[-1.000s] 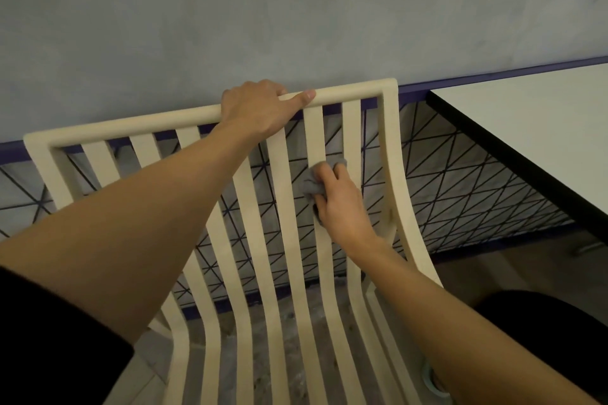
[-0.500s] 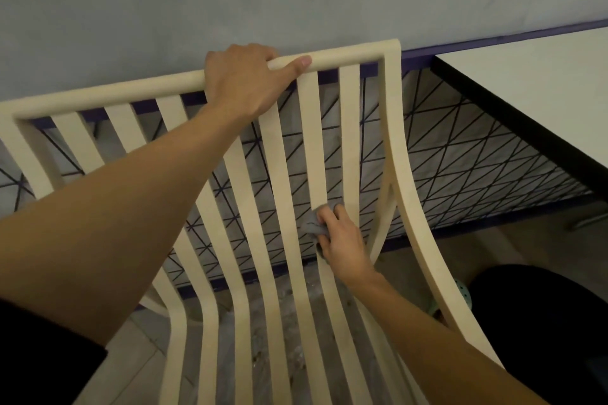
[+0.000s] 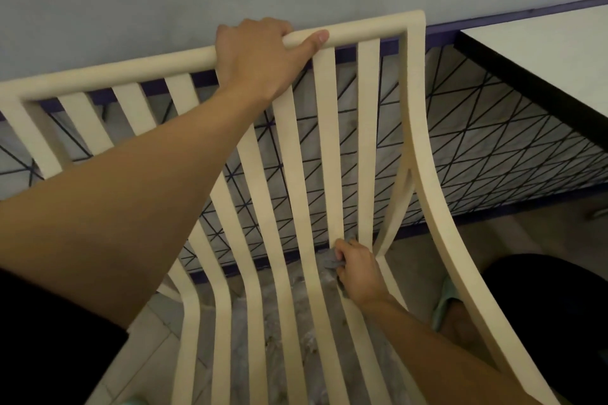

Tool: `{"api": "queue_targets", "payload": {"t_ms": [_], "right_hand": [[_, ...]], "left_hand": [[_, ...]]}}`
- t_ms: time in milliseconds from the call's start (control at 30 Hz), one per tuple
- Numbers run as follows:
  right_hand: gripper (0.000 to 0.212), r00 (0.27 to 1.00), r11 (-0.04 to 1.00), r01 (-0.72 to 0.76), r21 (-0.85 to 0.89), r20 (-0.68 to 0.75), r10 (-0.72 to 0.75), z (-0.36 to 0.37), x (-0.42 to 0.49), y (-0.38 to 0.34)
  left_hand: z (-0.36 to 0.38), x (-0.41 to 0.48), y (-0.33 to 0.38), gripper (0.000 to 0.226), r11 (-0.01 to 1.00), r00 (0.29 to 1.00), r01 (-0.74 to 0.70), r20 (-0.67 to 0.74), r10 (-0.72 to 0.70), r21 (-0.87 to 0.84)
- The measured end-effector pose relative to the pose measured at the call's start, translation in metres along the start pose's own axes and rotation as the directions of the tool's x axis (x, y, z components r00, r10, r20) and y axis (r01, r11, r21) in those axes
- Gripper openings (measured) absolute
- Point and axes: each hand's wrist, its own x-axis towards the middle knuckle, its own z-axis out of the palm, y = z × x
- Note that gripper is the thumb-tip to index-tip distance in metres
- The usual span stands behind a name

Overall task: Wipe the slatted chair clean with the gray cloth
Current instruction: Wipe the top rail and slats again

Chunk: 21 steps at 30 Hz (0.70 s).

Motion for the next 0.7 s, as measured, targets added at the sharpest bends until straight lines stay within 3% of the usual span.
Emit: {"api": "queue_targets", "payload": {"t_ms": [200,333,433,533,700], "right_hand": [[0.027,0.989,0.964,0.063,0.259,-0.147,-0.025,-0.056,0.01,-0.03],[0.018,0.922,0.906,0.261,0.332,-0.364,-0.132,-0.141,0.043,-0.076],[0.014,0.836,0.867,0.403,0.293,-0.504,-0.218,-0.205,0.068,-0.107],[0.011,0.758,0.876,0.448,0.178,-0.595,-0.267,-0.252,0.094,-0.132],[0.012,0.759,0.914,0.401,0.066,-0.583,-0.291,-0.253,0.116,-0.133]], "left_hand": [[-0.002,0.001,0.0,0.065,1.0,1.0,0.004,0.022,-0.004,0.01],[-0.004,0.0,0.001,0.064,1.0,1.0,0.001,0.027,-0.001,0.01],[-0.004,0.0,0.0,0.066,1.0,1.0,0.008,0.023,-0.007,-0.005],[-0.006,0.0,0.001,0.064,1.0,1.0,0.003,0.011,-0.003,-0.021],[-0.006,0.0,0.001,0.062,0.999,1.0,0.005,0.018,-0.004,-0.035]]}}
